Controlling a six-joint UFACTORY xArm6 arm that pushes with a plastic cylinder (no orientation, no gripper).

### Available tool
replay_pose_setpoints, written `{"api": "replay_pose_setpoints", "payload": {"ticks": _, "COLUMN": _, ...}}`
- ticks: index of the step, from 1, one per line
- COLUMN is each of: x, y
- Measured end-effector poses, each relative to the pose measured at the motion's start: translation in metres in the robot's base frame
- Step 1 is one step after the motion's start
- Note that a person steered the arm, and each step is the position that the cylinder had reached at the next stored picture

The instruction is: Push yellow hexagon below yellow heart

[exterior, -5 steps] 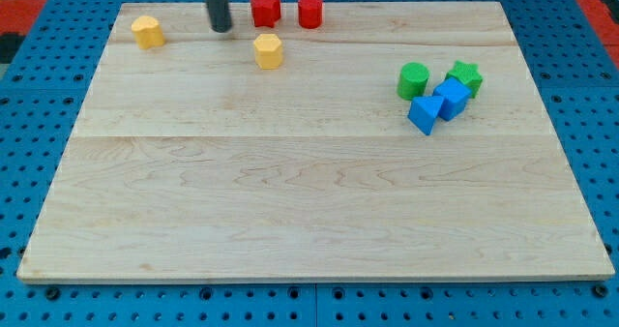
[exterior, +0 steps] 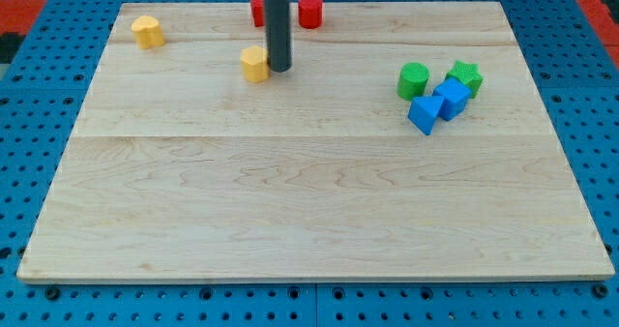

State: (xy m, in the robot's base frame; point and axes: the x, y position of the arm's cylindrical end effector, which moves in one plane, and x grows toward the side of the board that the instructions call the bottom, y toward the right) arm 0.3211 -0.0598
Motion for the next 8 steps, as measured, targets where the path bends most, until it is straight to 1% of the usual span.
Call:
{"api": "replay_pose_setpoints", "payload": {"ticks": 2, "x": 0.0, "y": -0.114}}
{"api": "replay_pose_setpoints", "payload": {"ticks": 3, "x": 0.018, "y": -0.141}}
{"api": "replay_pose_setpoints", "payload": {"ticks": 4, "x": 0.06, "y": -0.139}}
{"api": "replay_pose_setpoints", "payload": {"ticks": 5, "x": 0.043, "y": -0.163}}
{"api": "replay_pose_setpoints", "payload": {"ticks": 6, "x": 0.004, "y": -0.163}}
{"api": "replay_pose_setpoints", "payload": {"ticks": 7, "x": -0.003, "y": -0.16}}
{"api": "replay_pose_setpoints", "payload": {"ticks": 8, "x": -0.001, "y": -0.15}}
